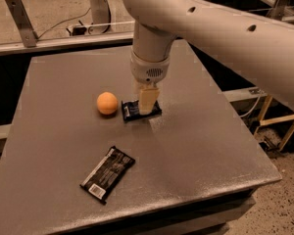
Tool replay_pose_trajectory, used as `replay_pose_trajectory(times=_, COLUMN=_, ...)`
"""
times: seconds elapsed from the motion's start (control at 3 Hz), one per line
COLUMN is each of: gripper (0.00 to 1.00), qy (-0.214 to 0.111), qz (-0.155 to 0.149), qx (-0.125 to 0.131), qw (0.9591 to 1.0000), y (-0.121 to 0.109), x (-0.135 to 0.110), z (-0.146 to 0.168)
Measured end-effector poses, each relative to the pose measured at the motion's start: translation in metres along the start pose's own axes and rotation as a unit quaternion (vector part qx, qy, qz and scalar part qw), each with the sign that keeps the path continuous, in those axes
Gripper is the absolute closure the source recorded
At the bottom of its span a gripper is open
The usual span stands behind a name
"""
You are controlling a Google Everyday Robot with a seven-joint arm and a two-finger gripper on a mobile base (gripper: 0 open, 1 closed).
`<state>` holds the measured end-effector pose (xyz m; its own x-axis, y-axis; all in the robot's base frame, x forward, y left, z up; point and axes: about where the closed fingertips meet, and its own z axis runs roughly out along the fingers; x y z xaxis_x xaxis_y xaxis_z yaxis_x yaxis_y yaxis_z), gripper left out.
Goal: Move rxbar blueberry near orange
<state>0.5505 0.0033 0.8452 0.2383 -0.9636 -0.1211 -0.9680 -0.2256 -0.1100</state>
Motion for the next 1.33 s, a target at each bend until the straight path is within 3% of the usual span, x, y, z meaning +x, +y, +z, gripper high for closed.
replay_pose_trajectory(times=0.33, gripper=0.00, qy=0.000, qz=0.000, qx=0.001, qw=1.0000, y=0.000, x=0.000, z=0.000)
replay_pose_trajectory(times=0.67, gripper=0.00, qy=-0.023, qz=-0.008, qx=0.003, qw=0.9997, y=0.003, x=0.005, z=-0.006)
replay_pose_trajectory(times=1.0, gripper=0.00, qy=-0.102, qz=-0.021, qx=0.034, qw=0.9940, y=0.013, x=0.024, z=-0.034)
replay_pose_trajectory(times=1.33, gripper=0.00, qy=-0.142, qz=-0.040, qx=0.047, qw=0.9880, y=0.028, x=0.041, z=-0.049)
